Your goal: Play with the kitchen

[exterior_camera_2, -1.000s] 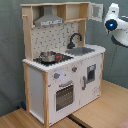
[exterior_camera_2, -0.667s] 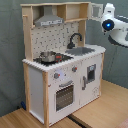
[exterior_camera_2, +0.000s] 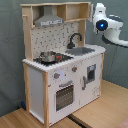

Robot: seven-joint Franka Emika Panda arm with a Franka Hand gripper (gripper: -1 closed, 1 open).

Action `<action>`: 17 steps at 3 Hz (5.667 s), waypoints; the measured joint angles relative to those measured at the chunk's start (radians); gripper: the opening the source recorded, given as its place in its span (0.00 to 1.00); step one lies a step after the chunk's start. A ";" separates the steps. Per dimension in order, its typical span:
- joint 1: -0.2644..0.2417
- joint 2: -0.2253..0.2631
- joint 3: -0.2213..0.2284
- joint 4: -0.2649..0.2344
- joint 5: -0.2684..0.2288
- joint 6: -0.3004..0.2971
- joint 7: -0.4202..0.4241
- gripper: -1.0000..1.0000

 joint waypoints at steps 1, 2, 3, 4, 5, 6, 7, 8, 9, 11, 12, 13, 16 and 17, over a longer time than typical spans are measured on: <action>-0.046 0.045 0.058 0.066 0.000 0.023 -0.006 0.00; -0.099 0.083 0.110 0.139 0.000 0.032 -0.017 0.00; -0.159 0.117 0.159 0.210 0.000 0.041 -0.039 0.00; -0.222 0.140 0.203 0.269 0.000 0.055 -0.060 0.00; -0.284 0.148 0.265 0.320 0.000 0.059 -0.070 0.00; -0.340 0.151 0.309 0.388 0.001 0.059 -0.099 0.00; -0.410 0.152 0.346 0.445 0.001 0.059 -0.121 0.00; -0.445 0.151 0.359 0.491 0.001 0.037 -0.203 0.00; -0.394 0.150 0.342 0.504 0.001 0.003 -0.287 0.00; -0.366 0.149 0.322 0.504 0.001 -0.011 -0.320 1.00; -0.331 0.148 0.301 0.504 0.000 -0.029 -0.354 1.00; -0.251 0.137 0.294 0.502 -0.003 -0.074 -0.409 1.00; -0.145 -0.104 0.309 0.401 -0.009 -0.044 -0.474 1.00; -0.145 -0.193 0.326 0.401 -0.011 0.001 -0.474 1.00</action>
